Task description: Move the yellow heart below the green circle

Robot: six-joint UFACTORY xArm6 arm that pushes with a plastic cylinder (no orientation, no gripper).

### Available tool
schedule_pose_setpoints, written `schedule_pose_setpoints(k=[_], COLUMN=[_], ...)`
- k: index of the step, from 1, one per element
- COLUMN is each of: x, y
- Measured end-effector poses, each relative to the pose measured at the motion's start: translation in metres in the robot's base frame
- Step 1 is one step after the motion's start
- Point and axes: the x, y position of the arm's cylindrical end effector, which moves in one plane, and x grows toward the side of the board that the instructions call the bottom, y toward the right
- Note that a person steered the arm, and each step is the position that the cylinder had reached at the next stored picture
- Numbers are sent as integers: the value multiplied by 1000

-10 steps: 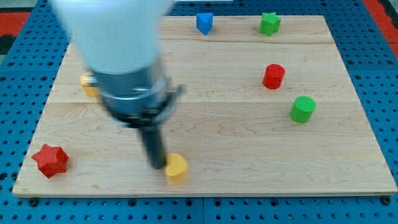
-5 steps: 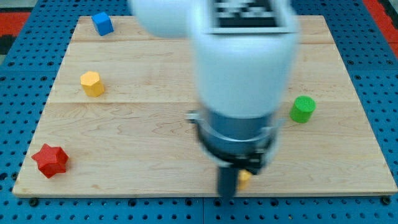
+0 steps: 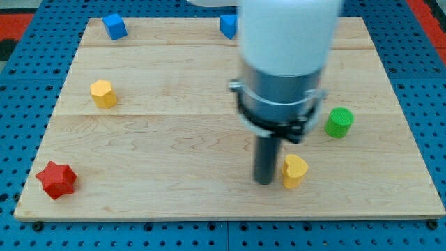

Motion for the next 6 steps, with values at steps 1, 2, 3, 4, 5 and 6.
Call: schedule_pose_setpoints(k=[1, 2, 3, 4, 5, 6], x=[-1, -3, -39, -46, -43, -46], y=[52, 39, 27, 68, 70, 143])
